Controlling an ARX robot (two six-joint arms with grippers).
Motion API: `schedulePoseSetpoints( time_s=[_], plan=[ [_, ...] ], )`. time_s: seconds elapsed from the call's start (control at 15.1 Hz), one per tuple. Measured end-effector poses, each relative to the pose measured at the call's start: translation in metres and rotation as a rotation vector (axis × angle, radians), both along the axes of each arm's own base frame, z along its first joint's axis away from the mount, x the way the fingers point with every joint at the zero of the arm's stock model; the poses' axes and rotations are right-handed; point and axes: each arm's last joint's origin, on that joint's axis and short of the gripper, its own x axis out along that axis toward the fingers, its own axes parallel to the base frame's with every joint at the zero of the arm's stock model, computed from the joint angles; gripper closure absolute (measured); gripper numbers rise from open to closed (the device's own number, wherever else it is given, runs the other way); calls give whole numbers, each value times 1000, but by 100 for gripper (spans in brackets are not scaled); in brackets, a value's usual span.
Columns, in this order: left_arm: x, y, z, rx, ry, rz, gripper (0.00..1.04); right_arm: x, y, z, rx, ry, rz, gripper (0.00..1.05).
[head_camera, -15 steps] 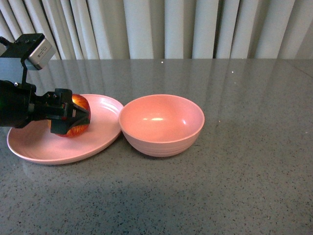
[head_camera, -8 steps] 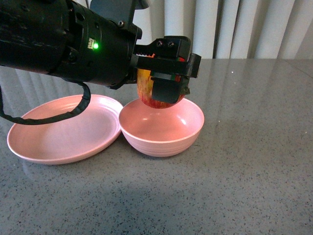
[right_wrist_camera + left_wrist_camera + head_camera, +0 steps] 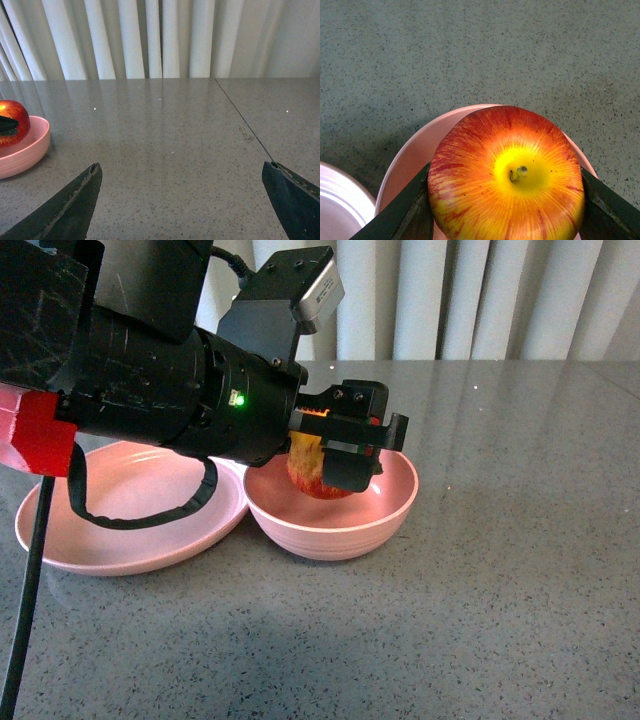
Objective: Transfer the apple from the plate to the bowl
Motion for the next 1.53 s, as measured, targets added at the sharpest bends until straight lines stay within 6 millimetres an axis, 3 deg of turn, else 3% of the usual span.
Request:
schedulePoseSetpoints(
  time_s=[0.6,0.66,0.8,1.0,1.13,1.26,1.53],
  plan=[
    [5,-3,-8,-5,37,-2,36,0,0,0,0,0,0,7],
    [4,-3,-8,-5,42,-5,31,0,0,0,0,0,0,7],
    [4,-4,-8,-6,42,-7,6,0,0,0,0,0,0,7],
    [5,-3,-4,-17,27,-11,7,0,0,0,0,0,0,7],
    [-2,4,32,-71,-87,-4,7,0,0,0,0,0,0,7],
    [-7,8,50,-97,-141,0,7,0,0,0,0,0,0,7],
    [-42,41,98,-158,-340,95,7,0,0,0,0,0,0,7]
  ],
)
